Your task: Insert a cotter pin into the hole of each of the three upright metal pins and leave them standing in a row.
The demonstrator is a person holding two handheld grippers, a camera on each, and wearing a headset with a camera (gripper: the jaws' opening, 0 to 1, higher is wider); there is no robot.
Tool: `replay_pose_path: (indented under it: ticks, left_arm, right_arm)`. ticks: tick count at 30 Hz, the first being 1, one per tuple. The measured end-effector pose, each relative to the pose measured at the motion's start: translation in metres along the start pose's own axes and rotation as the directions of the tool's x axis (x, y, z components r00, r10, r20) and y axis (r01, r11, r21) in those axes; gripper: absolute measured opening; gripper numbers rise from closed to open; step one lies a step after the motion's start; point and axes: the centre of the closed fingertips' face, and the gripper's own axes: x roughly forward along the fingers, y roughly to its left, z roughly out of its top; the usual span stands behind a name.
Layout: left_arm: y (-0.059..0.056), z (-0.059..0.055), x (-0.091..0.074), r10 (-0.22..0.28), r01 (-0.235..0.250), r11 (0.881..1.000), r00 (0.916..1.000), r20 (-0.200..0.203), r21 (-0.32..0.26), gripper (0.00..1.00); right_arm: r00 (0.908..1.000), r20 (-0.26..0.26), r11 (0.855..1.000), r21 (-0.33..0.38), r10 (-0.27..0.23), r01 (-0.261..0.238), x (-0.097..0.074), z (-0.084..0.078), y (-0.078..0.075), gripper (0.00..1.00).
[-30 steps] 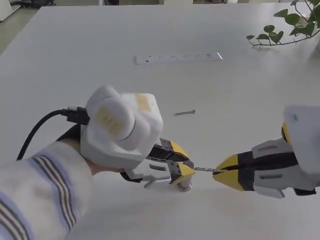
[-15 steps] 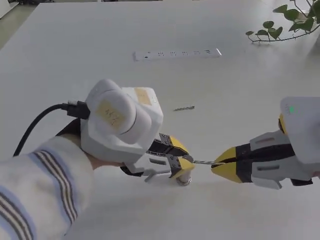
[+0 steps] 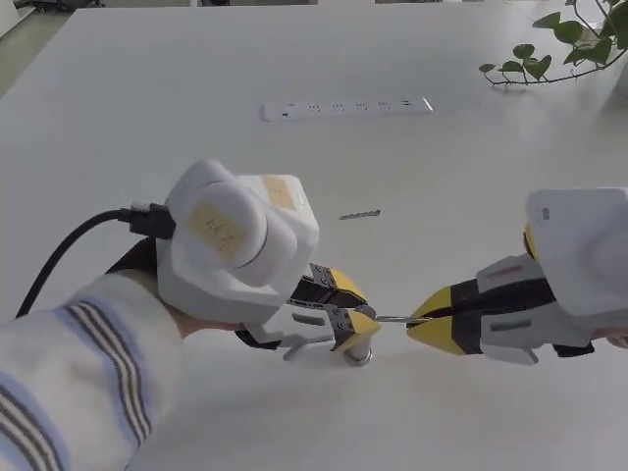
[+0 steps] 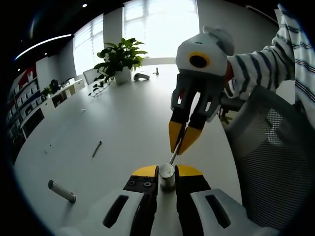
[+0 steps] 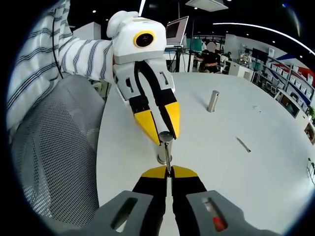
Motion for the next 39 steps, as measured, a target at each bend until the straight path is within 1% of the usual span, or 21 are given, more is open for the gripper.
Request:
replay_pose_path:
  ticks: [4, 10, 12, 13, 15, 17, 19, 21, 22, 24, 26, 27, 32, 34, 36, 39]
  left_arm:
    - [0.000, 0.000, 0.001, 0.003, -0.003, 1.000, 1.0000, 0.001, -0.007, 0.09]
    - [0.000, 0.001, 0.001, 0.009, -0.009, 1.000, 1.0000, 0.002, -0.016, 0.09]
    - [0.000, 0.001, 0.001, 0.009, -0.009, 1.000, 1.0000, 0.003, -0.019, 0.09]
    - [0.000, 0.001, 0.001, 0.009, -0.009, 1.000, 1.0000, 0.003, -0.020, 0.09]
    - [0.001, 0.001, 0.001, 0.010, -0.010, 1.000, 0.9999, 0.003, -0.023, 0.09]
    - [0.001, 0.001, 0.001, 0.010, -0.010, 1.000, 0.9999, 0.003, -0.026, 0.09]
    - [0.000, 0.001, 0.001, 0.010, -0.010, 0.999, 0.9999, 0.004, -0.030, 0.09]
    - [0.001, 0.001, 0.001, 0.014, -0.014, 0.999, 0.9999, 0.006, -0.035, 0.09]
    - [0.001, 0.001, 0.001, 0.014, -0.014, 0.999, 0.9999, 0.007, -0.041, 0.09]
    - [0.001, 0.000, 0.001, 0.017, -0.017, 0.999, 0.9998, 0.008, -0.045, 0.09]
    - [0.001, 0.000, 0.001, 0.022, -0.022, 0.998, 0.9997, 0.009, -0.063, 0.09]
    - [0.002, 0.000, 0.001, 0.024, -0.023, 0.998, 0.9997, 0.008, -0.065, 0.09]
    - [0.001, 0.000, 0.002, 0.029, -0.028, 0.998, 0.9996, 0.006, -0.064, 0.09]
    - [0.001, 0.000, 0.002, 0.031, -0.031, 0.997, 0.9995, 0.005, -0.064, 0.09]
    - [0.001, -0.001, 0.001, 0.036, -0.035, 0.997, 0.9994, 0.003, -0.071, 0.09]
    - [0.001, -0.001, 0.001, 0.037, -0.037, 0.995, 0.9993, 0.003, -0.090, 0.09]
  right_arm:
    - [0.9999, -0.015, 1.000, -0.013, 0.003, -0.004, 0.003, 0.000, 0.000, 0.00]
    - [0.9998, -0.018, 1.000, -0.001, 0.006, -0.006, 0.010, 0.000, 0.000, 0.00]
    - [0.9999, -0.016, 1.000, -0.002, 0.004, -0.004, 0.012, 0.001, -0.001, 0.00]
    - [0.9999, -0.016, 1.000, -0.004, 0.002, -0.002, 0.014, 0.001, -0.004, 0.00]
    - [0.9998, -0.020, 1.000, -0.007, -0.004, 0.004, 0.016, 0.003, -0.005, 0.00]
    - [0.9997, -0.024, 0.999, -0.035, -0.005, 0.004, 0.020, 0.006, -0.003, 0.00]
    - [0.9996, -0.027, 0.999, -0.040, -0.001, 0.000, 0.021, 0.008, -0.001, 0.00]
    - [0.9996, -0.026, 0.999, -0.045, -0.012, 0.010, 0.022, 0.009, -0.004, 0.00]
    - [0.9996, -0.022, 0.999, -0.051, -0.020, 0.018, 0.023, 0.010, -0.005, 0.00]
    - [0.9996, -0.016, 0.999, -0.048, -0.025, 0.024, 0.022, 0.011, -0.005, 0.07]
    - [0.9997, -0.003, 0.998, -0.050, -0.026, 0.026, 0.020, 0.013, -0.005, 0.13]
    - [0.9996, -0.001, 0.998, -0.050, -0.027, 0.027, 0.019, 0.013, -0.005, 0.14]
    - [0.9993, -0.013, 0.999, -0.028, -0.035, 0.034, 0.012, 0.007, -0.005, 0.11]
    - [0.9989, -0.017, 0.999, -0.004, -0.044, 0.044, 0.010, 0.005, -0.006, 0.08]
    - [0.9990, -0.004, 0.999, 0.013, -0.044, 0.045, 0.009, 0.006, -0.005, 0.07]
    - [0.9989, 0.012, 0.999, 0.019, -0.046, 0.046, 0.008, 0.010, -0.003, 0.06]
